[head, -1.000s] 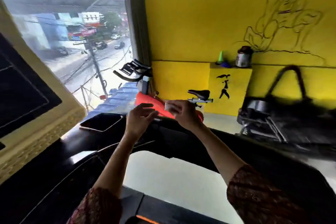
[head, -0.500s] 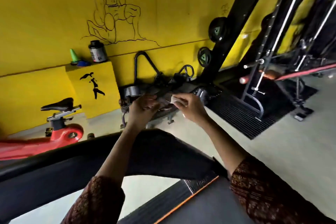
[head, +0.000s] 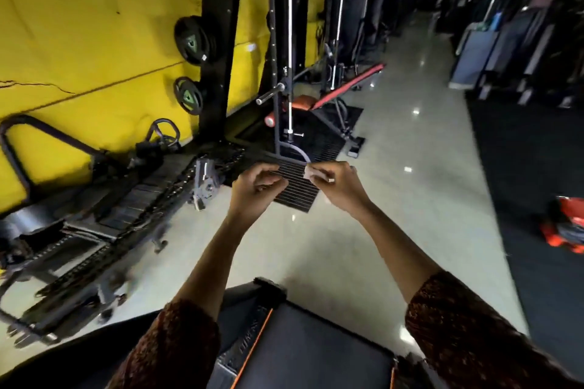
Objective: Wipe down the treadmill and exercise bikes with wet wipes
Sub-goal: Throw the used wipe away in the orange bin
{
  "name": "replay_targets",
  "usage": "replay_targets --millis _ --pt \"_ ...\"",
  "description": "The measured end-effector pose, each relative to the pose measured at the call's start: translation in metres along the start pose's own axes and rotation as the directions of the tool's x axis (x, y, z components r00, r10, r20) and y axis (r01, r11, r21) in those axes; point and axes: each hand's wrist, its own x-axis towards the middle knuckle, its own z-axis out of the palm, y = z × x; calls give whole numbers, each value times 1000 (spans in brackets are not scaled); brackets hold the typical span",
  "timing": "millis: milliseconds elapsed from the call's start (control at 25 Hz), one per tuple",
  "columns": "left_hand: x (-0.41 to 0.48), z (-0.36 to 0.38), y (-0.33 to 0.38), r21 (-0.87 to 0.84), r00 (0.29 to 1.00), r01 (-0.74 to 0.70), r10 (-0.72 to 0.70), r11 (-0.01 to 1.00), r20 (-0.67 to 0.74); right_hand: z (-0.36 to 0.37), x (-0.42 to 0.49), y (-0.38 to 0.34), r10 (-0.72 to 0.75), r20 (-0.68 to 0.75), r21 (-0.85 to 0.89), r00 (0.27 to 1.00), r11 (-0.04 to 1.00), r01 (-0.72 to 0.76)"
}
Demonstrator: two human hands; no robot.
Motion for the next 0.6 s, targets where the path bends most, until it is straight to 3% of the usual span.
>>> replay_targets --millis 360,600 --pt "198 176 -38 -75 948 14 11 997 318 -79 107 165 156 -260 -145 953 969 -198" --pt "351 273 -44 -123 910 21 32 992 413 -120 221 265 259 -365 -157 894 930 -333"
